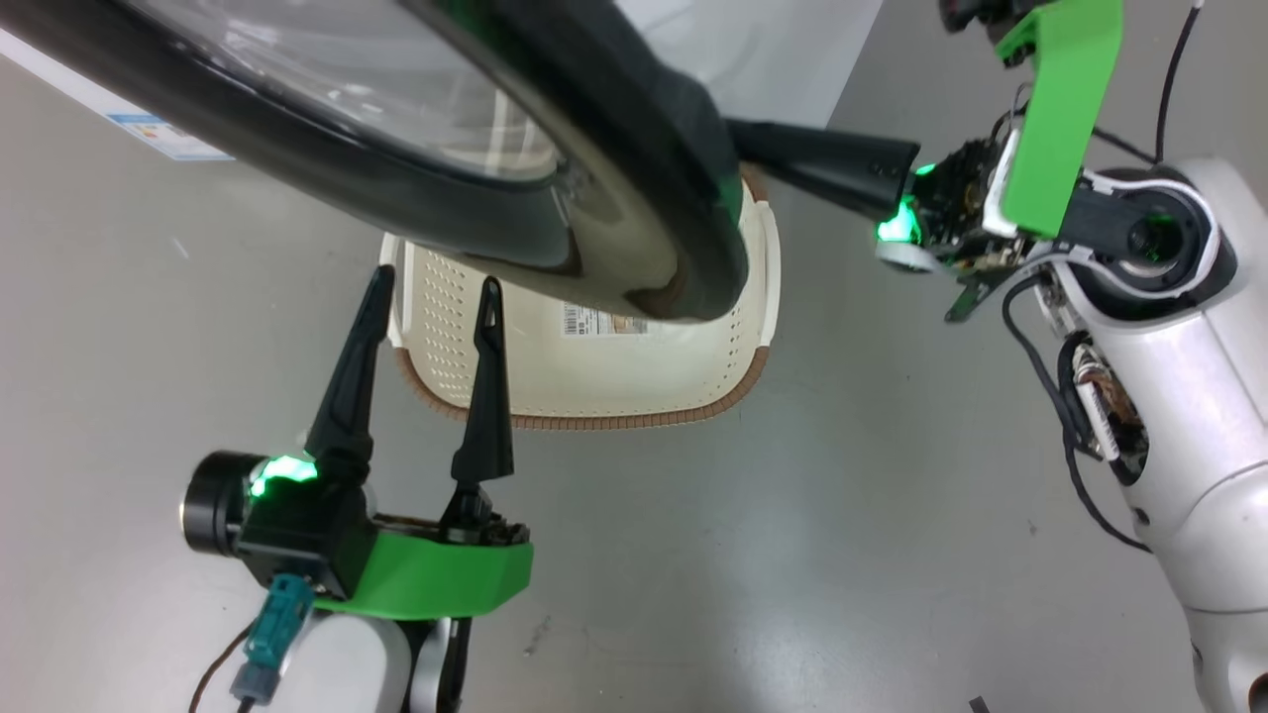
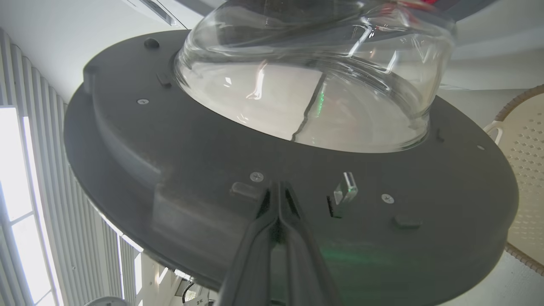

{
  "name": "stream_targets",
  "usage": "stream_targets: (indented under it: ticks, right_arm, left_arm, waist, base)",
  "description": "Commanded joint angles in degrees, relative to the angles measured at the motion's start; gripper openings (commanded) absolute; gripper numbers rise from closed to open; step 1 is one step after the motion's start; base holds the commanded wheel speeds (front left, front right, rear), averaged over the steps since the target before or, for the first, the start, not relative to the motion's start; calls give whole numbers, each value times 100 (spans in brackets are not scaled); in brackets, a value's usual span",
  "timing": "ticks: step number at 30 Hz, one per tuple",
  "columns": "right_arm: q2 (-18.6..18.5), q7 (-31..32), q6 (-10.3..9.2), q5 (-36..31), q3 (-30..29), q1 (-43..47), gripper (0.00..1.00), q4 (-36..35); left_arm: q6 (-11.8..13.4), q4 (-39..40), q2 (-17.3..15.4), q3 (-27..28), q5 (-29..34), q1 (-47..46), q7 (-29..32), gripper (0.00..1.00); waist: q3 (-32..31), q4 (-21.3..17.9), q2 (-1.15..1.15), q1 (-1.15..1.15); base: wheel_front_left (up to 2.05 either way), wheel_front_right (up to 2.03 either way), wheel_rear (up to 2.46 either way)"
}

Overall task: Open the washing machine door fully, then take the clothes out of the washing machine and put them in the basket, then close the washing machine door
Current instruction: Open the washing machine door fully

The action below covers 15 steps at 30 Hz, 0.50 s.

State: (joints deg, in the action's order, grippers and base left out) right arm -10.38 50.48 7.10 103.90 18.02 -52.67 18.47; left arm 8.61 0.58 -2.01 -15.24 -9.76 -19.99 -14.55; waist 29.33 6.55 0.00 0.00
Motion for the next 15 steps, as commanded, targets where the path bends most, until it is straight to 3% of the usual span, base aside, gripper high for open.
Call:
stream_targets:
  ticks: [1,15]
  right_arm:
    - [81,65,39,44,89,199,0,-217]
    - [84,167,39,-16,164,766,0,-345]
  left_arm:
    - [8,117,-87,187,-55,8,-45,100]
    - [131,107,-87,233,-166,156,-45,100]
  waist:
    - [-42,2,0,0]
    - [-423,300,0,0]
  base:
    - [0,0,0]
    - [0,0,0]
